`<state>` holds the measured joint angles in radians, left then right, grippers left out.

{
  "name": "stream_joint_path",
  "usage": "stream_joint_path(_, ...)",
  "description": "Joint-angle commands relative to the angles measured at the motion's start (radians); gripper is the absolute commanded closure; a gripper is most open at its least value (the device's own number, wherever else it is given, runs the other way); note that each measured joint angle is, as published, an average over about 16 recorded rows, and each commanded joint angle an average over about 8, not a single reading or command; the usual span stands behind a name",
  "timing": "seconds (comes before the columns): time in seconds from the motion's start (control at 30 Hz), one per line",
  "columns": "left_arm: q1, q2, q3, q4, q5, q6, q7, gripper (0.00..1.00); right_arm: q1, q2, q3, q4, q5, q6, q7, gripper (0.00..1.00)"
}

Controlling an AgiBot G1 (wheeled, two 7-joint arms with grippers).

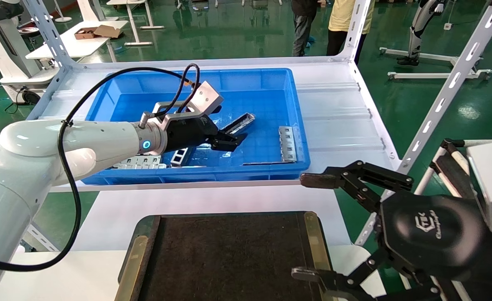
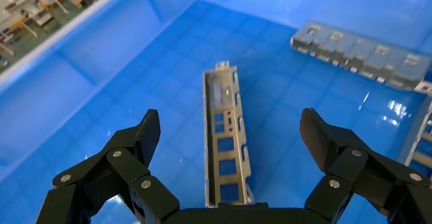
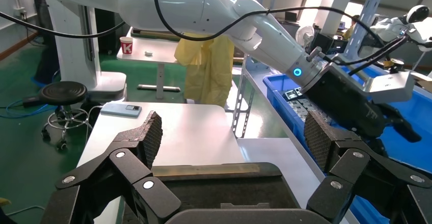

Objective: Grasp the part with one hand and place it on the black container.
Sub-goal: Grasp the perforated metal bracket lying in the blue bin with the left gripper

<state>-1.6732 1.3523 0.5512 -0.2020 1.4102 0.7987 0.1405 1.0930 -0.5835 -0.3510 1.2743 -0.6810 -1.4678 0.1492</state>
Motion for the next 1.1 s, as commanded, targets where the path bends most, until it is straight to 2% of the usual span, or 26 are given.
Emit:
stream_joint_path(0.03, -0.004, 0.008, 0.004, 0.027, -0.003, -0.013, 0.008, 0.48, 0.0, 0.0, 0.0, 0.0, 0.0, 0.0, 0.0, 0.56)
stream_joint_path(0.13, 0.0, 0.011, 0.015, 0.032, -0.012, -0.023, -0.004, 0.86, 0.0, 0.0, 0.0, 0.0, 0.0, 0.0, 0.0, 0.94)
stream_joint_path(0.17, 0.001, 0.011, 0.02, 0.032, -0.015, -0.026, -0.01, 0.97, 0.0, 0.0, 0.0, 0.0, 0.0, 0.0, 0.0, 1.0)
stream_joint_path(0.2, 0.002, 0.012, 0.024, 0.031, -0.018, -0.029, -0.015, 1.0, 0.0, 0.0, 0.0, 0.0, 0.0, 0.0, 0.0, 1.0)
stream_joint_path(1.1, 0.034, 0.007, 0.144, 0.005, -0.096, -0.064, -0.092, 1.0, 0.0, 0.0, -0.001, 0.0, 0.0, 0.0, 0.0, 1.0)
